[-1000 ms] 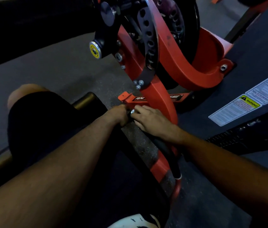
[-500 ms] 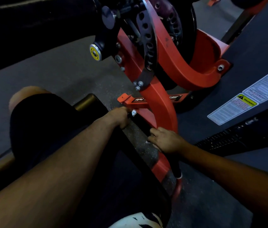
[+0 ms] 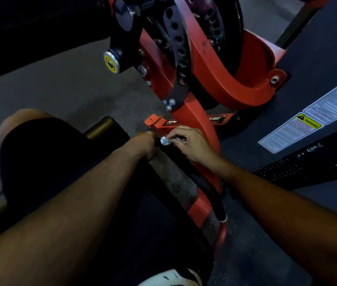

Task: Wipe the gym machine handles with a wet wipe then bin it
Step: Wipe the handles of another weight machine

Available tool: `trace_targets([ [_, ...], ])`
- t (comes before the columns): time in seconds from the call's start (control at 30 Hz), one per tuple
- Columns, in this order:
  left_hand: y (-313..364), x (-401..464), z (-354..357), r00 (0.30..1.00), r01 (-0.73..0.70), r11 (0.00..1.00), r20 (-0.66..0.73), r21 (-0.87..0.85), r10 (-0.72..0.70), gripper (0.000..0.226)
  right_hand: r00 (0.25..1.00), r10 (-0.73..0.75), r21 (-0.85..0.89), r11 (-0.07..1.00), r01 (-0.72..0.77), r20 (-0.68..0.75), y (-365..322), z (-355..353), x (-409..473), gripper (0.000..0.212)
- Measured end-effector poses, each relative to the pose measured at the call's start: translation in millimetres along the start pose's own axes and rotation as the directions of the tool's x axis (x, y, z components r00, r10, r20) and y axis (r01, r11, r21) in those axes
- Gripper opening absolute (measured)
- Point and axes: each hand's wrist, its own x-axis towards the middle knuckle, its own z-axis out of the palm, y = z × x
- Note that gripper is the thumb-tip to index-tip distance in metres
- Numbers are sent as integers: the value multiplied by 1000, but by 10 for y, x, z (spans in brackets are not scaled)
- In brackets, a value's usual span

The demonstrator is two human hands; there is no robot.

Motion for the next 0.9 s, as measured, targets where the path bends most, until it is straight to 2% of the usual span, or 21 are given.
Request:
trace_targets([
  [0.13, -3, 34, 56, 999, 3, 1000, -33, -4, -3, 47, 992, 117, 86, 990, -113, -42, 42, 58, -266, 22],
  [0.23, 63, 38, 76, 996, -46, 999, -72, 17, 47, 55, 1000, 1, 12, 1000, -1, 16, 79, -92, -445, 24],
  [0.33, 92, 24, 78, 994, -91, 993, -48, 77, 95, 62, 990, -92, -49, 994, 97, 105, 190, -234, -610, 24],
  [0.53, 66, 40, 81, 991, -111, 990, -62, 84, 116, 52, 992, -72, -86, 993, 81, 106, 425, -260, -1061, 26],
  [0.63, 34, 52, 90, 990, -117, 989, -66, 88, 123, 47, 982, -58, -86, 994, 74, 177, 448, -327, -1093, 25],
  [0.73, 24, 57, 94, 989, -125, 989, -69, 82, 130, 50, 972, -91, -133, 984, 122, 215, 387, -440, -900, 19],
  [0.9, 15, 85, 97, 991, -113, 991, -63, 76, 118, 58, 967, -171, -134, 971, 199, 190, 173, -310, -665, 19],
])
